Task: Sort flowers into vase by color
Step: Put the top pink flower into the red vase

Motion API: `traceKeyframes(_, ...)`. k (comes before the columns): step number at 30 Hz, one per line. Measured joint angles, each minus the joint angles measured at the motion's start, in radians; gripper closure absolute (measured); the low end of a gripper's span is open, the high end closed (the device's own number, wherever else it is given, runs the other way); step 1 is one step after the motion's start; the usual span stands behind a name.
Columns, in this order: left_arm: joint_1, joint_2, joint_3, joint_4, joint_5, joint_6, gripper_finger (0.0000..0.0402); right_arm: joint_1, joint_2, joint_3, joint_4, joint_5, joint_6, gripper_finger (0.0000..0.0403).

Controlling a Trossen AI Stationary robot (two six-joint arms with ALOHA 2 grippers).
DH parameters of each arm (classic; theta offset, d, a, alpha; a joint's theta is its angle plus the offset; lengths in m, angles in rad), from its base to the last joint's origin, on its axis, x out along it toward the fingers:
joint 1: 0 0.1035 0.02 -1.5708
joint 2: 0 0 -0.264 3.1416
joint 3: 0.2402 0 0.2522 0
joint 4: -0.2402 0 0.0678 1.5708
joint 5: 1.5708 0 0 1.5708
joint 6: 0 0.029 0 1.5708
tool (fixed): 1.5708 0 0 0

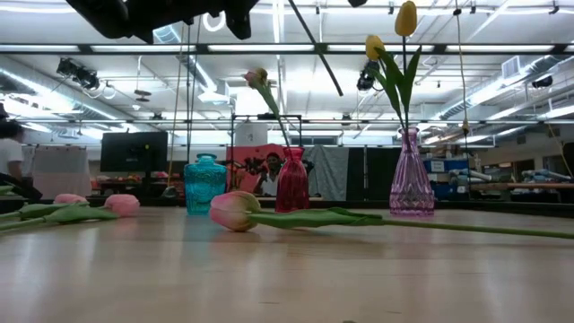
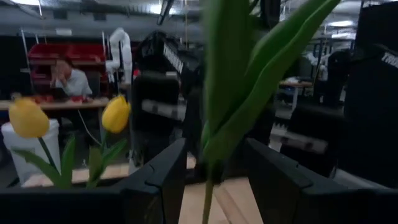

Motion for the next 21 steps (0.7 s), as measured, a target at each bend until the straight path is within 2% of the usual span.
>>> traceKeyframes(11, 0.0, 0.0, 0.0, 0.03, -0.028, 0.002, 0.0245, 0.0, 0.0, 0.0, -0.007, -0.023, 0.003, 0.0387)
traceKeyframes(15, 0.0, 0.014, 0.0, 0.035, -0.032, 0.007, 0.028, -0.002, 0.0, 0.0, -0.009, -0.045, 0.005, 0.0378)
traceKeyframes(21, -0.001, 0.026, 0.0, 0.042, -0.03, 0.025, 0.0354, -0.006, 0.0, 0.0, -0.013, -0.045, 0.005, 0.0369)
